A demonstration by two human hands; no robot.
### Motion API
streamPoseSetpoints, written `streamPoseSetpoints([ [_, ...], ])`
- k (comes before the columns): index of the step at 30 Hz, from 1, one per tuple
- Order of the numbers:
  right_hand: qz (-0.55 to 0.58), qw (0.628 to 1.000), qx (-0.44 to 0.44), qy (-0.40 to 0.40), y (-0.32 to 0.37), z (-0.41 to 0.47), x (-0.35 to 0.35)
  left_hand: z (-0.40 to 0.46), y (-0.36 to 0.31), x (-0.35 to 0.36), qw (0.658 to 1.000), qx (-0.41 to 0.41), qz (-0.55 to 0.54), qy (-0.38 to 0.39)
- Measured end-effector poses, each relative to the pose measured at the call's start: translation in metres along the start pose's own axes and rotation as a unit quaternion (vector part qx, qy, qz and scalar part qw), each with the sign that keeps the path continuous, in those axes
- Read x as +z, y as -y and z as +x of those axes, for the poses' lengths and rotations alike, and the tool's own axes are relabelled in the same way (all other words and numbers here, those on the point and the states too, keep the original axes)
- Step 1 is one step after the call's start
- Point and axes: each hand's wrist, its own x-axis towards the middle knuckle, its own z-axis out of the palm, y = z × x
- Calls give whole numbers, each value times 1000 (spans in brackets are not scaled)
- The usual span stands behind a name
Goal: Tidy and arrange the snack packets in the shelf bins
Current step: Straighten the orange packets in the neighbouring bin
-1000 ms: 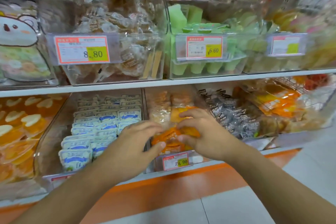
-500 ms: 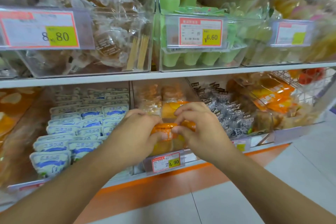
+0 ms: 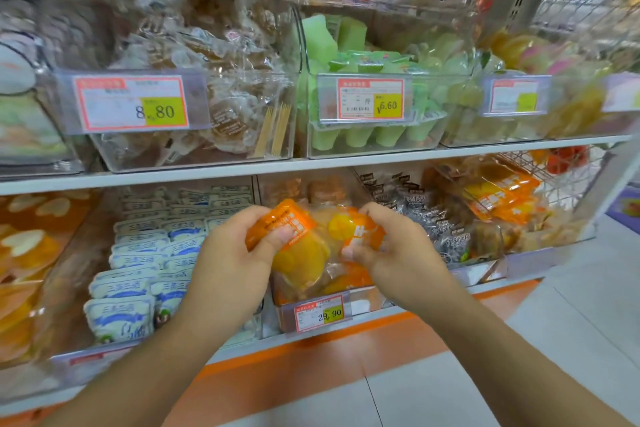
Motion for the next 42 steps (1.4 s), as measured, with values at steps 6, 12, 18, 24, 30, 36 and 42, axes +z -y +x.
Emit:
streamPoseSetpoints([
  [6,-7,998,1,-61,-4,0,11,-3,3,4,992,-55,-100,-58],
  [12,156,967,151,-134,-14,-3,-5,4,16,-2,965,-138,-193,-109],
  [18,443,860,253,-33,-7,-12,19,3,13,13,953,-162,-222,-127],
  [24,487,838,241,-43,-6,-8,29,1,9,21,944,-177,-254,-111],
  [30,457,856,236,-51,-5,-12,29,-8,-5,27,959,-149,-230,-73],
  [36,416,881,223,-30,-2,-14,32,-14,-13,24,928,-188,-319,-37],
  [42,425,880,205,-55,-5,-12,25,-19,-13,16,946,-187,-240,113],
])
